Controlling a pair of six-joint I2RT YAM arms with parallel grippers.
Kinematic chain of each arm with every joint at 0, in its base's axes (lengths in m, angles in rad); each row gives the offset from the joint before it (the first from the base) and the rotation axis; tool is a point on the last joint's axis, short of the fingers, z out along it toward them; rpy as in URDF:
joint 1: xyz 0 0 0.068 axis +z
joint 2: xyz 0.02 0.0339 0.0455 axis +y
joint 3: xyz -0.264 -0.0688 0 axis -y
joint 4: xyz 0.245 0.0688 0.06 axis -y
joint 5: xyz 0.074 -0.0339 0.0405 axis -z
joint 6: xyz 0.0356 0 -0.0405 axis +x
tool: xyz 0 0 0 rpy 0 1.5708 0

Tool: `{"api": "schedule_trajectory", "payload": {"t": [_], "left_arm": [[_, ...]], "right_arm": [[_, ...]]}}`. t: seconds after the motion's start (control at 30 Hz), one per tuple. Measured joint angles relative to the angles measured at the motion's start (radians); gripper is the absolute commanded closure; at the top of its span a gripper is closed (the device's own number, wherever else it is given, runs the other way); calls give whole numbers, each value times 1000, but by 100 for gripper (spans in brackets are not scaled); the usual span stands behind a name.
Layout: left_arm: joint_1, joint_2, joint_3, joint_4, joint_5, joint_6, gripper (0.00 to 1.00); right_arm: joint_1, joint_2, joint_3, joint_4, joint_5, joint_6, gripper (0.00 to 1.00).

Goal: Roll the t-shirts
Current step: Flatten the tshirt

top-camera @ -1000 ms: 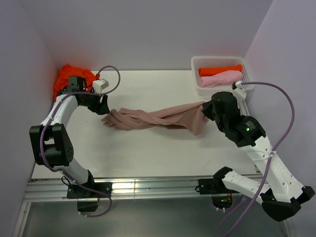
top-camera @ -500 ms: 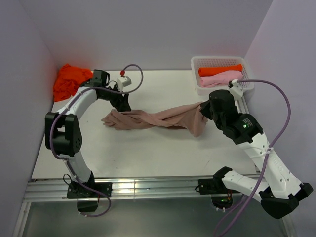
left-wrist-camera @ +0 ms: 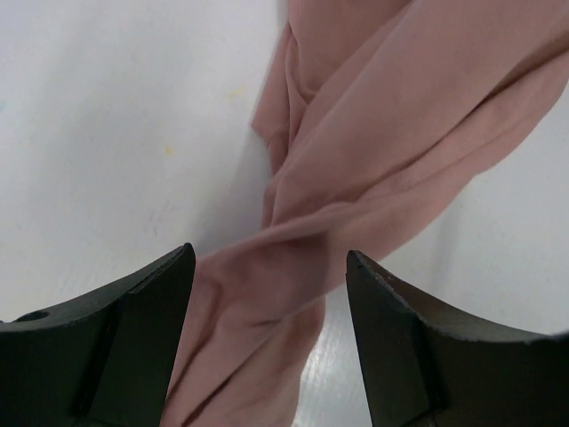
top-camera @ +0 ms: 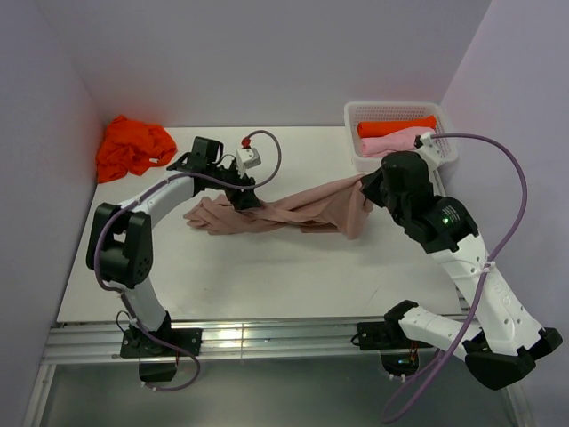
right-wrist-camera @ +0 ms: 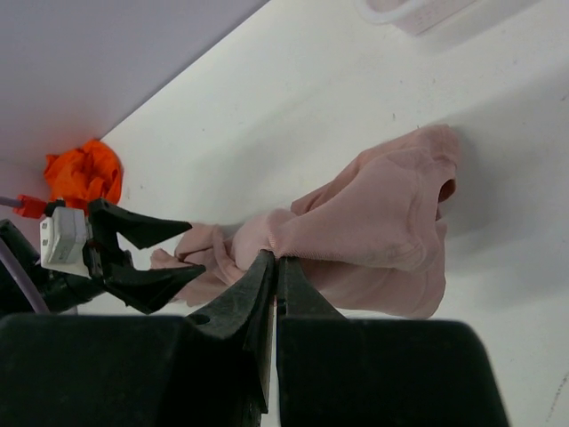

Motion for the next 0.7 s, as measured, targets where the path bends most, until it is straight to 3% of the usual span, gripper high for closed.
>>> {"api": "schedule_trajectory", "payload": {"t": [0.4, 0.6, 0.7], "left_arm": [[-64, 95, 1, 72, 24, -24, 32], [-76, 101, 1, 76, 35, -30, 55], [-75, 101, 2, 74, 34, -31, 80]], "right_arm": [[-18, 6, 51, -24, -22, -20, 100], [-26, 10, 66, -32, -22, -30, 100], [-32, 17, 67, -34, -24, -36, 100]]}}
